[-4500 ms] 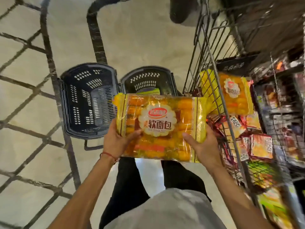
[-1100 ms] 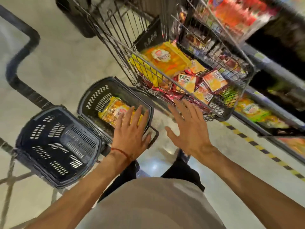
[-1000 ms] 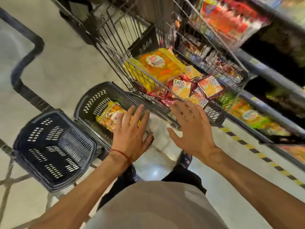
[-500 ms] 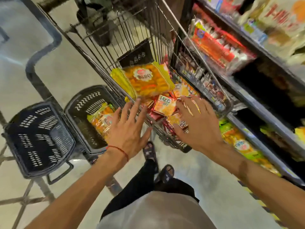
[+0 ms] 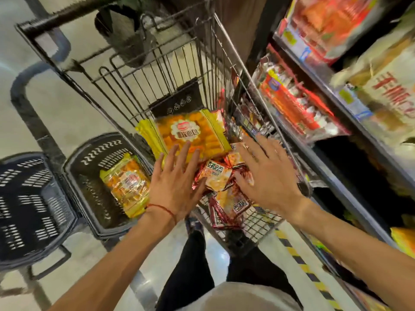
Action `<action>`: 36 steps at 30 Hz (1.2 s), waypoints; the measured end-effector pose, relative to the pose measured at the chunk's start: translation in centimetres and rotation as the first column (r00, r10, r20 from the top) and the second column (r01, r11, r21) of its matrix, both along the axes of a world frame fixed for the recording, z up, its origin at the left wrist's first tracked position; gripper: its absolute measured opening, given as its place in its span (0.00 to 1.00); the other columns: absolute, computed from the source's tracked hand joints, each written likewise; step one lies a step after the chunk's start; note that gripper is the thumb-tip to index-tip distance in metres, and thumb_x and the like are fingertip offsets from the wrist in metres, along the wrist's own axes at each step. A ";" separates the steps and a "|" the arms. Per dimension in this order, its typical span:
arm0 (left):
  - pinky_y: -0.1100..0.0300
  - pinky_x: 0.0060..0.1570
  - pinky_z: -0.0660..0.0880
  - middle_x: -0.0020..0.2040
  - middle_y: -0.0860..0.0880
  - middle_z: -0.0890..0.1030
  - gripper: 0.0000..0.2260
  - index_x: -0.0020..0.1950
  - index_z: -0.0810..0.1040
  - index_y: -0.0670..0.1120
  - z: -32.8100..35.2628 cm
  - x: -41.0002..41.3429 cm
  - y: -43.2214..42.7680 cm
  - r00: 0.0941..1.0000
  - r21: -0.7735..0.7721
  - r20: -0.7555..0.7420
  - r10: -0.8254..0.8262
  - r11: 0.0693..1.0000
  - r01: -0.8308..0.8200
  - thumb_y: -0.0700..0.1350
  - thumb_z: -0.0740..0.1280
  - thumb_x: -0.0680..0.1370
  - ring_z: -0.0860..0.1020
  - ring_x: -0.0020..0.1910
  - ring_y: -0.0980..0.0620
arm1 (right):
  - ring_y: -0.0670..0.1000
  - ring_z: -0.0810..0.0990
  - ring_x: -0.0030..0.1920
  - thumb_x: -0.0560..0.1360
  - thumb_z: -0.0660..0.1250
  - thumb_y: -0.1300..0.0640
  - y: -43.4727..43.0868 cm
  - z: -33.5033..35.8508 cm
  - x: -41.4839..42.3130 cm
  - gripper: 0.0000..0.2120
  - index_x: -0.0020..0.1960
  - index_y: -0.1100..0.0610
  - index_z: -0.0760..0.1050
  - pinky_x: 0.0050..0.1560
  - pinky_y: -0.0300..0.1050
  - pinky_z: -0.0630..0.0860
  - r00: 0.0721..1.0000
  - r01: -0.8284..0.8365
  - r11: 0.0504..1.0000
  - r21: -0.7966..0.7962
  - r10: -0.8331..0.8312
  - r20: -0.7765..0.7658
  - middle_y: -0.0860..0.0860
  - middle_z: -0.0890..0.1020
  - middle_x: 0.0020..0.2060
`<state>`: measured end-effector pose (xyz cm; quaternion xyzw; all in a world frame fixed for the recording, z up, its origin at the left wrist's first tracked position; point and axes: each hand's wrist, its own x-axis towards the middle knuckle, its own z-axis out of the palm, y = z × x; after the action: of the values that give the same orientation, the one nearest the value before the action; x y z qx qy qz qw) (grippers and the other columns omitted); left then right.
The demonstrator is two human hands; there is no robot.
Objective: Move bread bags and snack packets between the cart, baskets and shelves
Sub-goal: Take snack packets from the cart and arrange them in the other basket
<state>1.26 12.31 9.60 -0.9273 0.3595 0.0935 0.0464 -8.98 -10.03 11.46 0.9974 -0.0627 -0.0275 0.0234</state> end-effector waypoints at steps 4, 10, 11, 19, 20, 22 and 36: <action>0.39 0.77 0.58 0.82 0.45 0.60 0.34 0.83 0.58 0.50 -1.9 1.8 -2.6 0.995 -0.032 -0.013 0.095 0.995 -0.095 0.67 0.52 0.81 0.59 0.80 0.41 | 0.58 0.63 0.81 0.83 0.56 0.38 -3.4 -2.2 3.5 0.31 0.81 0.53 0.66 0.81 0.61 0.57 0.994 -0.110 0.994 0.024 0.110 0.006 0.54 0.67 0.80; 0.39 0.76 0.58 0.82 0.43 0.61 0.33 0.82 0.59 0.48 -4.4 3.9 -6.8 0.972 0.066 -0.021 0.235 0.970 -0.233 0.65 0.49 0.82 0.59 0.80 0.39 | 0.61 0.65 0.79 0.82 0.55 0.38 -8.5 -6.9 9.0 0.31 0.80 0.54 0.68 0.79 0.63 0.59 0.961 -0.267 0.957 0.109 0.273 -0.038 0.55 0.69 0.79; 0.39 0.76 0.59 0.81 0.43 0.62 0.33 0.82 0.59 0.48 -4.9 4.2 -7.3 0.966 0.077 -0.023 0.258 0.964 -0.256 0.65 0.49 0.82 0.59 0.80 0.39 | 0.60 0.64 0.79 0.82 0.55 0.38 -9.2 -7.7 9.8 0.31 0.80 0.53 0.68 0.80 0.62 0.58 0.957 -0.280 0.953 0.114 0.286 -0.046 0.55 0.68 0.79; 0.43 0.77 0.58 0.83 0.46 0.58 0.33 0.83 0.56 0.51 -9.3 6.4 -8.9 0.799 0.028 -0.122 0.589 0.807 -0.590 0.63 0.55 0.81 0.57 0.80 0.40 | 0.59 0.64 0.79 0.79 0.57 0.34 -11.3 -15.0 14.6 0.34 0.79 0.52 0.67 0.78 0.58 0.55 0.944 -0.260 0.940 0.219 0.295 -0.146 0.54 0.69 0.78; 0.43 0.77 0.57 0.83 0.46 0.57 0.32 0.84 0.55 0.51 -10.0 6.9 -8.9 0.763 0.029 -0.145 0.630 0.773 -0.633 0.63 0.55 0.82 0.55 0.80 0.41 | 0.59 0.64 0.79 0.79 0.58 0.34 -11.1 -16.1 15.4 0.34 0.80 0.52 0.66 0.77 0.58 0.57 0.946 -0.228 0.939 0.256 0.276 -0.170 0.54 0.69 0.78; 0.45 0.78 0.55 0.84 0.47 0.53 0.34 0.84 0.52 0.51 -11.7 7.9 -8.8 0.698 0.041 -0.176 0.694 0.714 -0.699 0.64 0.56 0.82 0.52 0.81 0.41 | 0.57 0.63 0.78 0.80 0.62 0.33 -10.6 -18.3 16.9 0.36 0.81 0.52 0.63 0.77 0.58 0.62 0.951 -0.103 0.932 0.348 0.195 -0.241 0.53 0.67 0.79; 0.43 0.77 0.63 0.80 0.40 0.62 0.57 0.83 0.47 0.41 -19.1 8.7 -7.8 0.356 -0.125 -0.305 0.883 0.333 -0.935 0.59 0.81 0.68 0.61 0.79 0.39 | 0.56 0.58 0.82 0.75 0.77 0.45 -8.0 -26.0 18.8 0.56 0.85 0.52 0.38 0.79 0.54 0.57 0.708 0.692 0.279 0.666 -0.082 -0.701 0.52 0.56 0.84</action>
<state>9.93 4.50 -9.50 -0.9517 -0.2104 0.1361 -0.1776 9.87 -18.03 -14.53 0.7352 -0.2835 -0.3410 -0.5126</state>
